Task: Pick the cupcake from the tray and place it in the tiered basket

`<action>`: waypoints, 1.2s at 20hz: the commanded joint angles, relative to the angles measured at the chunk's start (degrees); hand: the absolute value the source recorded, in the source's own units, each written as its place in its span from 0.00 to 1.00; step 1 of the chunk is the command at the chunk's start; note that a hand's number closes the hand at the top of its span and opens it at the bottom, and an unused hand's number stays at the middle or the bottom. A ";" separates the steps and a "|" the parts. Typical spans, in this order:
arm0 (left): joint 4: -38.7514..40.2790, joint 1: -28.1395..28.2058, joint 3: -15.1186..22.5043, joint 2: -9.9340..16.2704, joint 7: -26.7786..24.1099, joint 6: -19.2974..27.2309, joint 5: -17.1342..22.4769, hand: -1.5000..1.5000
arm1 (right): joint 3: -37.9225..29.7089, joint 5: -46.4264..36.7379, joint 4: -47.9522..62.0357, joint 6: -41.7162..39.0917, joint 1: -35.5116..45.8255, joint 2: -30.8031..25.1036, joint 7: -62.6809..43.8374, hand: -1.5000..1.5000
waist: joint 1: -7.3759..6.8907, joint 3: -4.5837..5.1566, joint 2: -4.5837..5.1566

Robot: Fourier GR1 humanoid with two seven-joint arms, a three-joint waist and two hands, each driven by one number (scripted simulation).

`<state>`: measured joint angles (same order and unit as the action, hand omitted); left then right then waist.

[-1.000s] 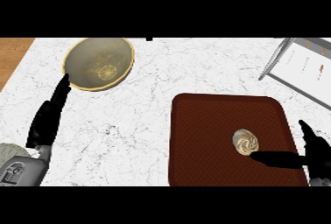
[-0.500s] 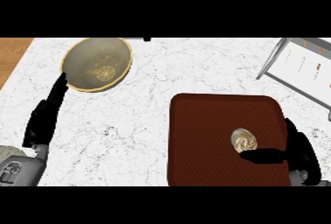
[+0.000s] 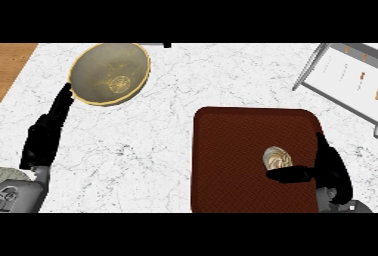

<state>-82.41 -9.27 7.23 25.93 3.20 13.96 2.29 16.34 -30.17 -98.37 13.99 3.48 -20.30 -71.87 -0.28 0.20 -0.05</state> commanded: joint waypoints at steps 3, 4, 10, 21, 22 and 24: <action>0.59 0.94 0.86 -2.74 -0.93 1.71 -1.72 0.50 | -1.12 -4.45 2.07 -3.03 2.19 6.07 -13.37 0.00 | 0.16 -0.08 0.04; 2.65 -0.37 0.27 -2.27 -1.72 1.27 -2.02 0.50 | -3.17 -3.34 2.95 -4.23 3.50 5.30 -13.37 0.00 | 0.34 -0.08 0.15; -1.83 1.92 -0.47 -1.45 0.49 0.28 -1.53 0.50 | -3.82 -6.03 4.79 -4.54 0.77 9.23 -10.88 0.00 | -0.01 -0.16 -0.01; 0.71 -1.69 -2.46 -2.13 1.57 -1.77 -2.39 0.50 | -7.19 -8.10 7.68 -7.63 2.77 15.06 -8.25 0.00 | 0.42 -0.17 0.02; -4.05 3.43 -1.79 -2.29 0.48 -1.27 -2.72 0.50 | -7.08 -9.23 9.70 -5.37 3.02 16.99 -6.89 0.00 | -0.16 -0.19 -0.05; 0.77 1.94 -0.56 -5.41 -1.76 0.96 -5.09 0.50 | -9.89 -7.02 12.80 -6.09 2.72 16.55 -2.74 0.00 | 0.27 -0.19 0.09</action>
<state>-82.38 -8.13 5.74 22.96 2.60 13.12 -0.75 8.32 -37.60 -87.72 8.57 5.53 -5.13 -67.89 -0.14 0.02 0.00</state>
